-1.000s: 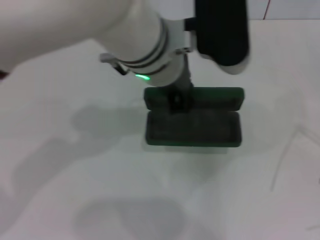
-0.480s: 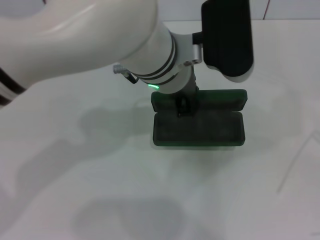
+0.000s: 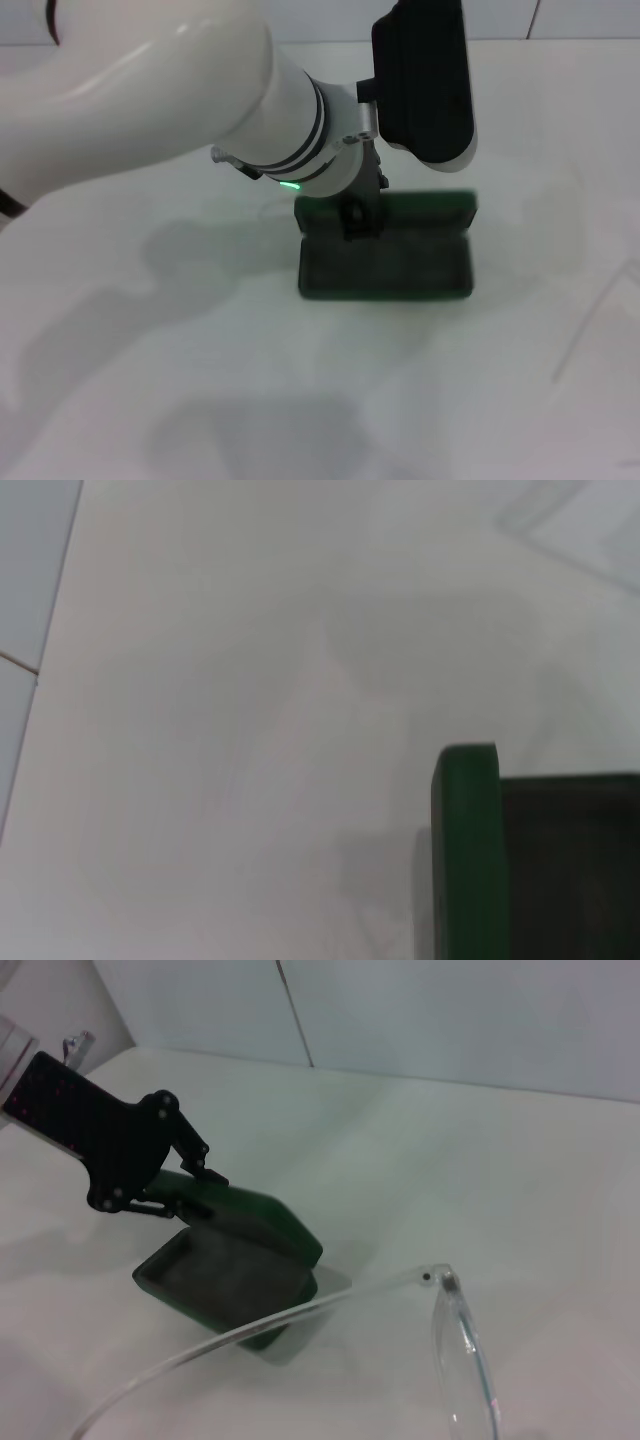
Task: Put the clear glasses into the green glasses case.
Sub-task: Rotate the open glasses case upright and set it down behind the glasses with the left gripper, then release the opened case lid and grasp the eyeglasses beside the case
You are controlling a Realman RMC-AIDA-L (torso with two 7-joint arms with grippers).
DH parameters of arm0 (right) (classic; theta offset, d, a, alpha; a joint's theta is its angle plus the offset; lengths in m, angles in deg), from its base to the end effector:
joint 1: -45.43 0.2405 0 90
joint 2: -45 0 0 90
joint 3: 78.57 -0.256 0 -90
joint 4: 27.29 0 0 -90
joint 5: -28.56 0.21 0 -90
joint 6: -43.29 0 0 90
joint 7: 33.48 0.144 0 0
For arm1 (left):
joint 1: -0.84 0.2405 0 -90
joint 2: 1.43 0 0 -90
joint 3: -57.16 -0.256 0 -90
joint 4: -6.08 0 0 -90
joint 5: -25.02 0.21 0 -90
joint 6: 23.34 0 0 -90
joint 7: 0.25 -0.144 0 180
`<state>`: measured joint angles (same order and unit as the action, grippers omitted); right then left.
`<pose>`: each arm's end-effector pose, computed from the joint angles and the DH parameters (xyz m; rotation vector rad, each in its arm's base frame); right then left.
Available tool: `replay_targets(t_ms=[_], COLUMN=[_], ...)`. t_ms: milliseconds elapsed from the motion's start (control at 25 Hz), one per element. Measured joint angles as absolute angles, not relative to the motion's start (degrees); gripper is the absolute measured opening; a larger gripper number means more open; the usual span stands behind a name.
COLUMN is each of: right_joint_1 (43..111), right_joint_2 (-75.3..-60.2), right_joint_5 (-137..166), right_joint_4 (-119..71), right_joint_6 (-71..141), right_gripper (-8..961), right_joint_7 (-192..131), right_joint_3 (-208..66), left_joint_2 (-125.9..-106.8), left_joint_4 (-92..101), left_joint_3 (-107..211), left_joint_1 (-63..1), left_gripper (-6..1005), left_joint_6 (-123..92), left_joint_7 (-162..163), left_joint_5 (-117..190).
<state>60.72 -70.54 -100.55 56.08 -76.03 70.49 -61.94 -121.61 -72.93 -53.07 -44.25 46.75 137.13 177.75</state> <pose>0.3109 0.2202 0.1760 -2.4528 0.9593 0.2656 -0.0709 0.3482 -0.0919 -2.6993 0.2597 0.5874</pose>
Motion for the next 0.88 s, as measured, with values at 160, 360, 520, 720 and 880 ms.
replay_targets(t_ms=[160,360,520,720,880], right_joint_1=[60.7,60.6,60.4,60.9,62.2], right_joint_2=[-70.51,-70.48,-70.48,-70.47,-70.45], right_joint_5=[-100.0,-99.8,-99.5,-99.1,-96.0], right_joint_4=[55.5,55.3,55.3,54.9,52.1], right_joint_6=[-76.7,-77.2,-77.3,-77.4,-77.1], right_gripper=[115,115,115,115,115], right_joint_7=[70.4,70.2,70.1,70.0,68.7], right_joint_3=[-64.8,-66.1,-66.1,-65.9,-65.5], left_joint_2=[-121.62,-121.57,-121.48,-121.54,-121.58], left_joint_4=[-72.9,-73.8,-77.4,-85.3,-94.4], left_joint_3=[-53.4,-53.3,-52.9,-52.7,-48.0], left_joint_1=[-44.1,-43.6,-43.5,-43.5,-41.3], left_gripper=[254,386,420,427,426], left_joint_6=[46.7,46.8,48.7,52.6,52.9], left_joint_7=[137.0,136.7,136.9,139.9,144.0], left_joint_5=[177.7,177.5,177.4,177.5,175.7])
